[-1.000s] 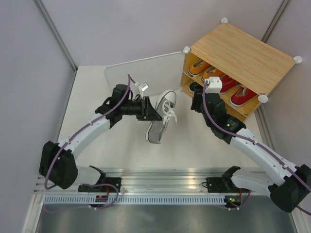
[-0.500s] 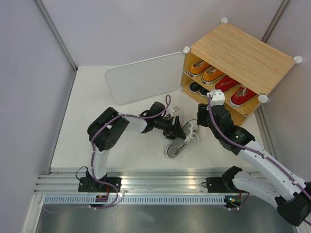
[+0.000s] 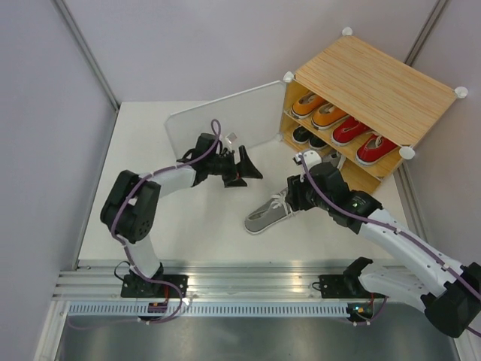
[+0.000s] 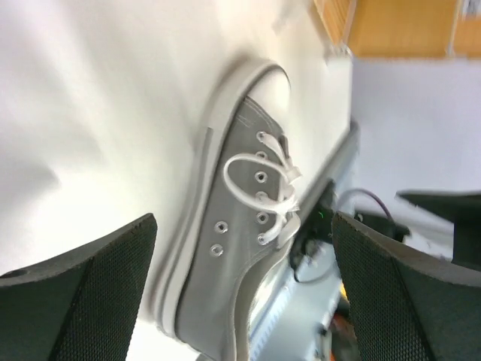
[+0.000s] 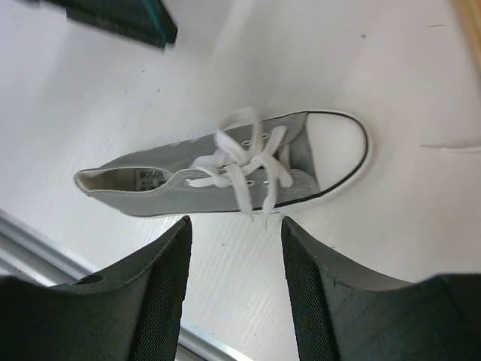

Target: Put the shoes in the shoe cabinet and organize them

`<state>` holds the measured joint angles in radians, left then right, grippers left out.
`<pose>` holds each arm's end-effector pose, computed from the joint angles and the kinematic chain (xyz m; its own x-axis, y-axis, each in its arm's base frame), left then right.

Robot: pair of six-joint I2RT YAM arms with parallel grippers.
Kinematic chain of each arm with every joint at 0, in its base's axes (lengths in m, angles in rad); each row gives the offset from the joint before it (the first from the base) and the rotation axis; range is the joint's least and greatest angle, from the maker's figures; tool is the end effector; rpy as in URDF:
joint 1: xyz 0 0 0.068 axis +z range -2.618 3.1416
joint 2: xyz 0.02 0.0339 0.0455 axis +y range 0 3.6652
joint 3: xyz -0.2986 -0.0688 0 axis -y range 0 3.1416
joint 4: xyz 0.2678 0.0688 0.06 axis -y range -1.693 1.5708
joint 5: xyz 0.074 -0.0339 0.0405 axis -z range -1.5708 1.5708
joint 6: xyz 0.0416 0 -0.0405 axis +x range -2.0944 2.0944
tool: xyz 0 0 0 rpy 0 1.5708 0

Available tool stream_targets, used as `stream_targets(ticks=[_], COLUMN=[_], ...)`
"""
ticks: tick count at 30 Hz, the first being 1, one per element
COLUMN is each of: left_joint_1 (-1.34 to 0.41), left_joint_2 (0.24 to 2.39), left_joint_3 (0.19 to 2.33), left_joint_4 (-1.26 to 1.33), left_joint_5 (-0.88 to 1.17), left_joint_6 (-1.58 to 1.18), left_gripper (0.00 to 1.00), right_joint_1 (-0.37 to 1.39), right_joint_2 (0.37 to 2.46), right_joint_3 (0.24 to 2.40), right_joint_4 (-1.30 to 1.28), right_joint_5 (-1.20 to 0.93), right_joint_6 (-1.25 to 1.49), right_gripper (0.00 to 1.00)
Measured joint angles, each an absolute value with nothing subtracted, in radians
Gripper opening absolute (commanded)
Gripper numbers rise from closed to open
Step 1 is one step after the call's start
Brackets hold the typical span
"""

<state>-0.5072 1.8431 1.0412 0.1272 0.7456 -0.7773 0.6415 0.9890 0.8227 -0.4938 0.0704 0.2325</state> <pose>0.3458 -0.2244 0.1850 -0.9643 -0.0536 -0.2594 0.2015 0.4871 -0.8498 0.1790 0.1300 0.3070 -0.6054 -0.1653 -0.7786 -0.4243 0.8946 0.1400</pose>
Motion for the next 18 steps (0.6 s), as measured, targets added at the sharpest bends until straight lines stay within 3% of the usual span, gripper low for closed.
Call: stream_targets(ticks=[9,18], left_joint_1=[-0.444,-0.389], left_joint_2=[1.631,1.568], left_joint_3=[1.13,1.23], left_joint_4=[-0.194,-0.457], left_joint_5=[0.48,0.166], left_joint_6=[-0.59,-0.432], left_gripper=[0.99,0.99], right_joint_1=[0.771,0.974], right_joint_2=[1.135,1.366], right_joint_3=[0.861,1.005], right_joint_4=[-0.492,-0.484], right_joint_5=[0.001,0.108], right_joint_6=[0.308,0.438], right_gripper=[0.56,0.54])
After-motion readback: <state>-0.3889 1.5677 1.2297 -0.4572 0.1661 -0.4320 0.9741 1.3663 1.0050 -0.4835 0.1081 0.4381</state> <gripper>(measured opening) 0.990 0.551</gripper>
